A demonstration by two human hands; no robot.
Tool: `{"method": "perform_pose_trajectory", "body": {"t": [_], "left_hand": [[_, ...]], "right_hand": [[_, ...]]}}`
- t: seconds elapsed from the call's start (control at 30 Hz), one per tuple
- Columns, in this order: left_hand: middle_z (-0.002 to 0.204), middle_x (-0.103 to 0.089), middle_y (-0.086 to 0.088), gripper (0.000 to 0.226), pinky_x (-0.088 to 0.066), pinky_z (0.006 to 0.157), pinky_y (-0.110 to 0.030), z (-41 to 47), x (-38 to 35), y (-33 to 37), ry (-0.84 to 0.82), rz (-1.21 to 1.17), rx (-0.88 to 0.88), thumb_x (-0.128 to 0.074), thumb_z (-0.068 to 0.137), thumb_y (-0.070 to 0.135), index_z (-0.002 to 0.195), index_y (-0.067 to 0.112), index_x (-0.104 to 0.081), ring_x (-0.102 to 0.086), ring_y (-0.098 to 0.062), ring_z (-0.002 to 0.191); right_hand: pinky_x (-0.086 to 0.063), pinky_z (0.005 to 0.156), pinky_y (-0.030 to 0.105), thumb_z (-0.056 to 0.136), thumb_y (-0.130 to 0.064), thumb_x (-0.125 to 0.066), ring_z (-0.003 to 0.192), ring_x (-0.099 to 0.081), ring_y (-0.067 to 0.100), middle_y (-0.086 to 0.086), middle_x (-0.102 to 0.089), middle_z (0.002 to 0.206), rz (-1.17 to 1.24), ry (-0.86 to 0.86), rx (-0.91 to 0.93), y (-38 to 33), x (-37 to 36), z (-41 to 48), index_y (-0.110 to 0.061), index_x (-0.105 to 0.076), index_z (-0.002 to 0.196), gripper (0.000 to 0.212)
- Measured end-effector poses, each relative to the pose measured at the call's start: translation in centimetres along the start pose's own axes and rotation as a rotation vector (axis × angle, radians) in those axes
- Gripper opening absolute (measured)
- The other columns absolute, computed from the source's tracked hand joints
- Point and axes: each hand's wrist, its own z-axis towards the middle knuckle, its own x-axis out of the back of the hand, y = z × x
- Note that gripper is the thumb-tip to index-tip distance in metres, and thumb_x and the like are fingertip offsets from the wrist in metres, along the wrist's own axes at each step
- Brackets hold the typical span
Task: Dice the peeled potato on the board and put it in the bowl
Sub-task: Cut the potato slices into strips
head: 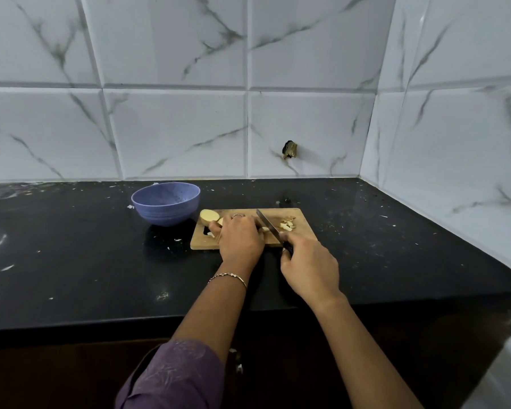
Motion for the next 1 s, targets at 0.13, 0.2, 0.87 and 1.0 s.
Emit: {"method": "perform_pose_trajectory", "body": {"t": [0.13, 0.2, 0.87, 1.0], "left_hand": [[0.114, -0.065, -0.002, 0.025, -0.038, 0.102, -0.047, 0.1, -0.2, -0.1, -0.002, -0.011, 0.006, -0.057, 0.094, 0.035, 0.11, 0.025, -0.072, -0.045, -0.024, 0.119], [0.114, -0.064, -0.002, 0.023, -0.038, 0.103, -0.047, 0.1, -0.3, -0.1, -0.001, -0.017, 0.001, -0.057, 0.094, 0.035, 0.11, 0.027, -0.072, -0.046, -0.024, 0.118], [0.109, -0.066, 0.0, 0.024, -0.016, 0.1, -0.047, -0.5, 0.5, 0.1, 0.02, 0.03, 0.014, -0.055, 0.092, 0.035, 0.103, 0.023, -0.072, -0.052, -0.022, 0.115], [0.103, -0.066, -0.002, 0.02, -0.034, 0.104, -0.049, -0.4, 0.4, 0.1, 0.013, -0.037, -0.003, -0.059, 0.088, 0.036, 0.096, 0.023, -0.073, -0.054, -0.023, 0.112]], "right_hand": [[-0.05, 0.072, 0.032, 0.093, -0.015, -0.054, 0.085, -0.068, 0.017, -0.007, -0.069, 0.091, -0.068, 0.026, 0.067, -0.5, -1.0, 0.1, -0.027, -0.063, 0.109, 0.022], [-0.051, 0.073, 0.034, 0.092, -0.012, -0.054, 0.086, -0.068, 0.018, -0.005, -0.069, 0.091, -0.075, 0.017, 0.092, -0.7, -1.1, 0.2, -0.025, -0.062, 0.108, 0.022], [-0.049, 0.068, 0.033, 0.094, -0.009, -0.047, 0.085, -0.067, 0.018, -0.005, -0.068, 0.098, -0.174, 0.035, 0.137, -1.1, -1.5, 0.4, -0.023, -0.061, 0.116, 0.029], [-0.043, 0.064, 0.03, 0.095, -0.007, -0.043, 0.085, -0.066, 0.017, -0.005, -0.068, 0.101, -0.193, 0.033, 0.155, -1.1, -1.4, 0.5, -0.023, -0.061, 0.113, 0.03]]}}
